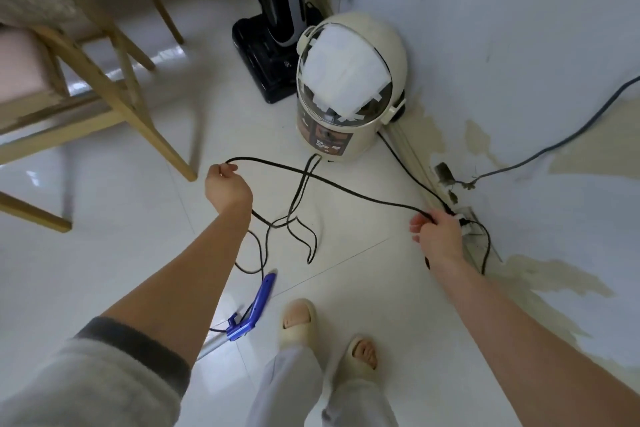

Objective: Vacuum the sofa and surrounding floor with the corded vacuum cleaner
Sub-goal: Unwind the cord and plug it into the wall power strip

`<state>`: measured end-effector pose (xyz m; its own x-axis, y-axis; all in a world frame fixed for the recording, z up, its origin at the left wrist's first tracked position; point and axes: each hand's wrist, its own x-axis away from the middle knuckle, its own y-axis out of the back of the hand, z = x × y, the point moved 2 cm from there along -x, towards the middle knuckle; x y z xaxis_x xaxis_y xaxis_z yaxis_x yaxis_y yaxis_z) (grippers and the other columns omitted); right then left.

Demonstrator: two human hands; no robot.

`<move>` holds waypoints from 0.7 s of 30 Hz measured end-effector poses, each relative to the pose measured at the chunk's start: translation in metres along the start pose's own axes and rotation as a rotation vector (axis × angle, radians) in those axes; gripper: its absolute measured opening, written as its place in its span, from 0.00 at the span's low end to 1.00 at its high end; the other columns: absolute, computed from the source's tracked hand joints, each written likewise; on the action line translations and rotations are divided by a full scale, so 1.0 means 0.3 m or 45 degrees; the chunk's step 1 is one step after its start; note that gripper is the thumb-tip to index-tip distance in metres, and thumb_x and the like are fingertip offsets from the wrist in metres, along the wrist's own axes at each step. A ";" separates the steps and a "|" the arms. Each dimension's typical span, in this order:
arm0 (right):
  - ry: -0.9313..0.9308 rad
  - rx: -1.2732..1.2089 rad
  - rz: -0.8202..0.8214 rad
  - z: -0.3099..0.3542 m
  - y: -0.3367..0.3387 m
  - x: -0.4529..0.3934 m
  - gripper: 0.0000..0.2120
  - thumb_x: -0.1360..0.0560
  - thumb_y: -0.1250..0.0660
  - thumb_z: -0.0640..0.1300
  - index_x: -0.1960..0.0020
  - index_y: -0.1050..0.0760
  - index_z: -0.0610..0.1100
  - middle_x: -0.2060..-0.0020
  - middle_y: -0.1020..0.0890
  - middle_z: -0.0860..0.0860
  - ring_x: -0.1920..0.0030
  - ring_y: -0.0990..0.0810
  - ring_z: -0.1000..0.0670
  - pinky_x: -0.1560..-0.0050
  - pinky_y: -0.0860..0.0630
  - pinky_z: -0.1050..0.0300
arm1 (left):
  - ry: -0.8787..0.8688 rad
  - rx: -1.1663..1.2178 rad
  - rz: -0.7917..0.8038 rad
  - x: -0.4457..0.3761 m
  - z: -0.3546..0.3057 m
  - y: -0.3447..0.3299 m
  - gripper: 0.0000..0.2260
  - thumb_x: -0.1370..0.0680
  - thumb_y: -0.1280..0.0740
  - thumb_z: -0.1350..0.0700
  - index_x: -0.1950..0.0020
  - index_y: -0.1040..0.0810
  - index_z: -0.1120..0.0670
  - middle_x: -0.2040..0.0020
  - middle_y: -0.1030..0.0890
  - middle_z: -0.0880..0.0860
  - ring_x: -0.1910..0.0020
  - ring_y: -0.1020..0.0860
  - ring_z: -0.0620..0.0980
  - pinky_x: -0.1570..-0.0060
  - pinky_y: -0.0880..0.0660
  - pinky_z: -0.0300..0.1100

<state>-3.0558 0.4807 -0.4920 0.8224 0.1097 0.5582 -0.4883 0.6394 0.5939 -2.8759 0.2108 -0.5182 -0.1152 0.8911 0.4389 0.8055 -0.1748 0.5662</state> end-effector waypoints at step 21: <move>0.377 0.261 1.171 0.140 0.065 0.577 0.16 0.22 0.35 0.50 0.60 0.19 0.39 0.72 0.22 0.48 0.77 0.41 0.54 0.73 0.46 0.61 | -0.557 -1.621 0.556 0.477 0.282 0.437 0.21 0.23 0.36 0.42 0.34 0.26 0.51 0.39 0.30 0.54 0.39 0.30 0.54 0.47 0.29 0.45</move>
<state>-2.9353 0.4801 -0.3595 0.1235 0.7017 0.7017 -0.9920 0.0685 0.1061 -2.7375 0.3509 -0.4402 0.3798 0.6825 0.6244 -0.3654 -0.5095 0.7791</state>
